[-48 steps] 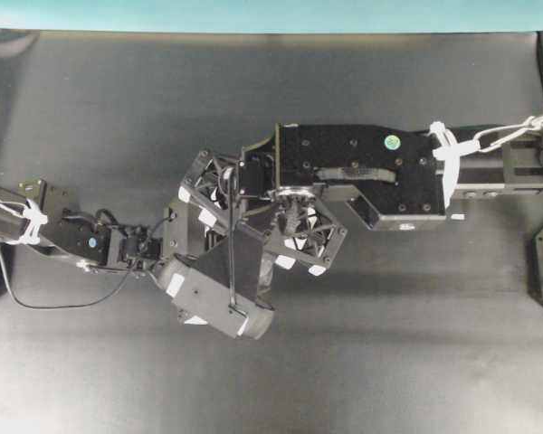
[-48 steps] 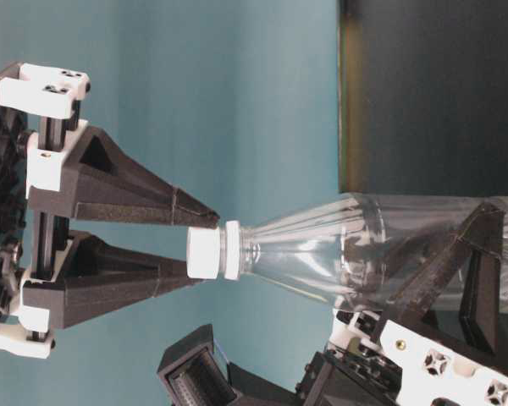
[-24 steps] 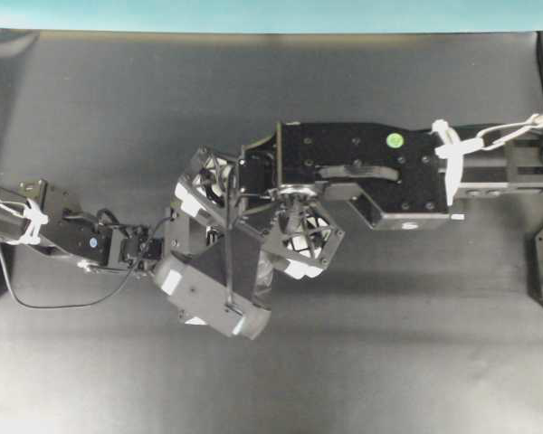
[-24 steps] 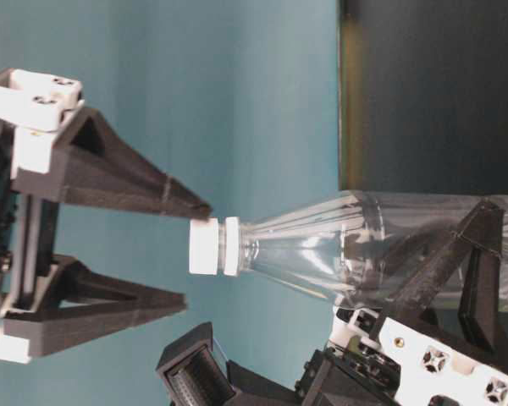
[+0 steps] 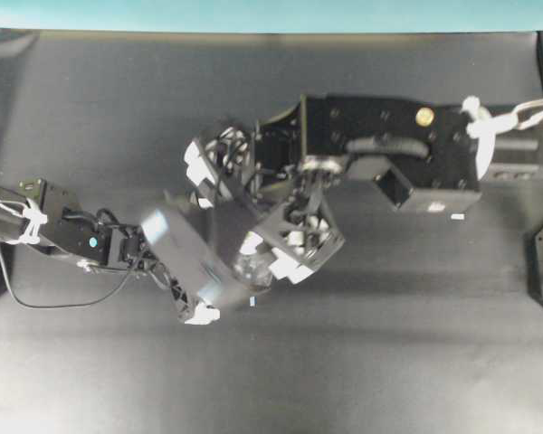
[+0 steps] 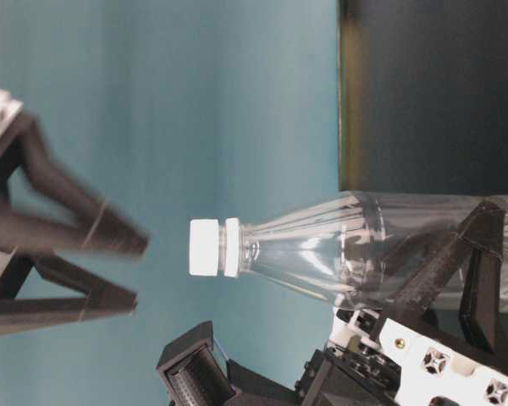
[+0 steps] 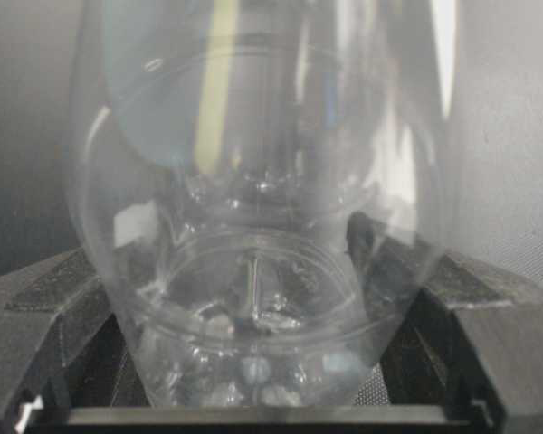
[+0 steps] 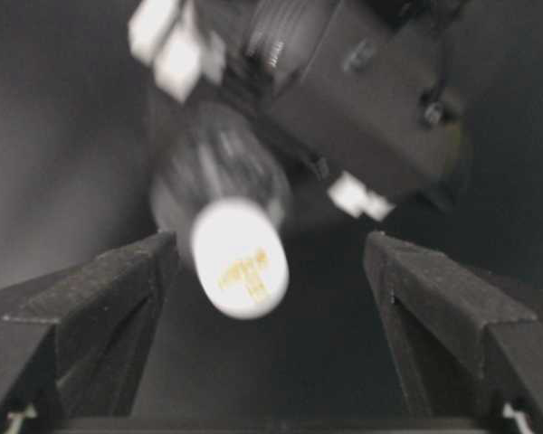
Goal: Open the bottle cap by holding the bottle with the left arm and twisting the cap with the right arm.
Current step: 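Open the right gripper and lift it away from the cap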
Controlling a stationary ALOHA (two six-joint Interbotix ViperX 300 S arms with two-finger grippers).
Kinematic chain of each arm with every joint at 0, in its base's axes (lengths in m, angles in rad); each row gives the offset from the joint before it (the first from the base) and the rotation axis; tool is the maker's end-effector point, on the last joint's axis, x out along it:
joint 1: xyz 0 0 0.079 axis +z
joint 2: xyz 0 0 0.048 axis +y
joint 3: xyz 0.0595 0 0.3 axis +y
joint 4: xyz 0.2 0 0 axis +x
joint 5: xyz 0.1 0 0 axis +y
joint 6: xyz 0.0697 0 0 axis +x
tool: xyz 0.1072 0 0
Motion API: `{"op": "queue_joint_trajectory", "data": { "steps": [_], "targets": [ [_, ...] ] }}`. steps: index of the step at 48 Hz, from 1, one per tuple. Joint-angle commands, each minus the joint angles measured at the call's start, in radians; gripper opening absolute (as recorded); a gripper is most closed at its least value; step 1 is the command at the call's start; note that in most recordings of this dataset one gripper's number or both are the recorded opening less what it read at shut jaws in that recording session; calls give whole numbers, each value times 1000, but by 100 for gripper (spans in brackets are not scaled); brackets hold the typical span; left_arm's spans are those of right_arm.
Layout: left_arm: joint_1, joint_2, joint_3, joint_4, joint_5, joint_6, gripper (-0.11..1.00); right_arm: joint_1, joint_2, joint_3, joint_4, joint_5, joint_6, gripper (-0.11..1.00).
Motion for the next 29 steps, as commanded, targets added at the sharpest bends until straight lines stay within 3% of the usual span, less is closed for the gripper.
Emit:
{"op": "queue_joint_trajectory", "data": {
  "steps": [1, 5, 12, 29],
  "targets": [
    [-18, 6, 5, 3, 20, -9, 78, -35, -34, -14, 67, -40, 130, 79],
    [-18, 6, 5, 3, 21, -9, 78, -44, -41, -5, 98, -34, 201, 79],
    [-18, 6, 11, 3, 28, -9, 78, -41, -71, 14, 112, -38, 241, 79],
    [-18, 0, 32, 3, 34, -9, 78, -49, -143, 109, 137, -198, 442, 79]
  ]
}}
